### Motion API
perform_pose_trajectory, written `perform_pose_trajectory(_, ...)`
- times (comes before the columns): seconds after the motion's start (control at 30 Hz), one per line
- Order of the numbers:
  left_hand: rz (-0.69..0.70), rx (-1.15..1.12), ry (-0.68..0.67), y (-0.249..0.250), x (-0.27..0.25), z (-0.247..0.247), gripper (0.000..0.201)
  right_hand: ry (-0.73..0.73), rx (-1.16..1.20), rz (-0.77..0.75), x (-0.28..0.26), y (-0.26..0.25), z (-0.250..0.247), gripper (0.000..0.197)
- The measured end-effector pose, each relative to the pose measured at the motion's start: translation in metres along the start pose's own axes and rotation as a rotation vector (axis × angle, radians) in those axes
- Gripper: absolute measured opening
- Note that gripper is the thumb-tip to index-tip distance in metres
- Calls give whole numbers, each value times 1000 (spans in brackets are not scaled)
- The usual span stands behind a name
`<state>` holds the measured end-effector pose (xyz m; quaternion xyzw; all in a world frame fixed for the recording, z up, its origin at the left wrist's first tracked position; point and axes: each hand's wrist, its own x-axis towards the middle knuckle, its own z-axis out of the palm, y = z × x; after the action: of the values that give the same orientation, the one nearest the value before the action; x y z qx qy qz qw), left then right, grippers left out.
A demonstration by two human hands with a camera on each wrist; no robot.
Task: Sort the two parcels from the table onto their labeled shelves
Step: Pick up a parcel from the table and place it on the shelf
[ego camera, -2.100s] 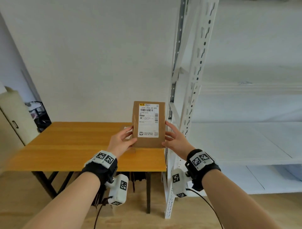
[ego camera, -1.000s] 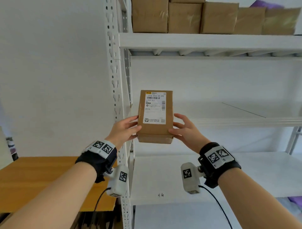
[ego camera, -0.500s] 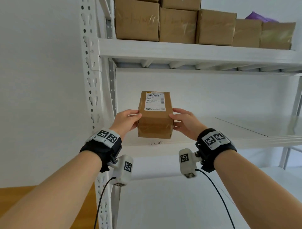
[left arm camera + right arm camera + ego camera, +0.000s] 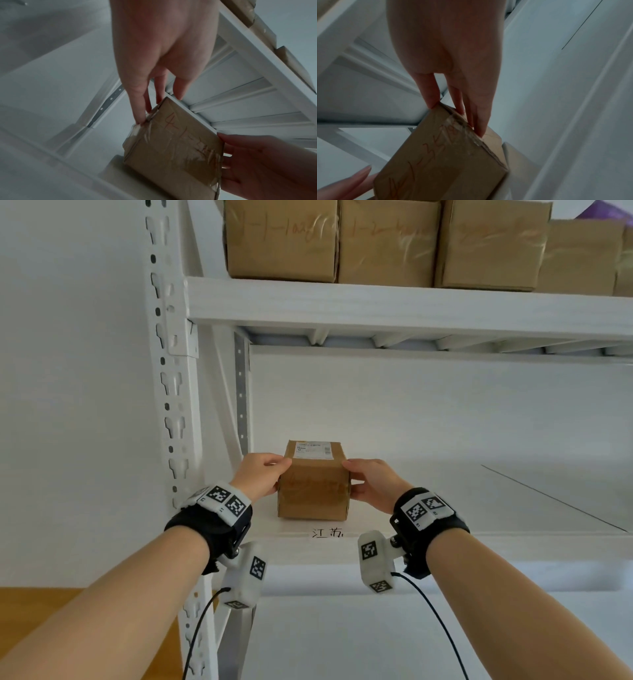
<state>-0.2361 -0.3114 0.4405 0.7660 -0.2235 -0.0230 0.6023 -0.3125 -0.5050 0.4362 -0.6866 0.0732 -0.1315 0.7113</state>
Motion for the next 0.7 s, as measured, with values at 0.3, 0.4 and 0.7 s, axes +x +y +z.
perform_pose_trajectory(0.3,-123,-34,-28,2,12,9,41,-6,-48,47,15,-2,-7,33)
perform_pose_trajectory(0.4,-120,36,-35,4,9,12,40,36,-150,47,17,-3,-9,42)
perform_pose_trajectory(0.7,76,463,81,13,-15,17,47,142,-406,-133,-6,-7,-21,52)
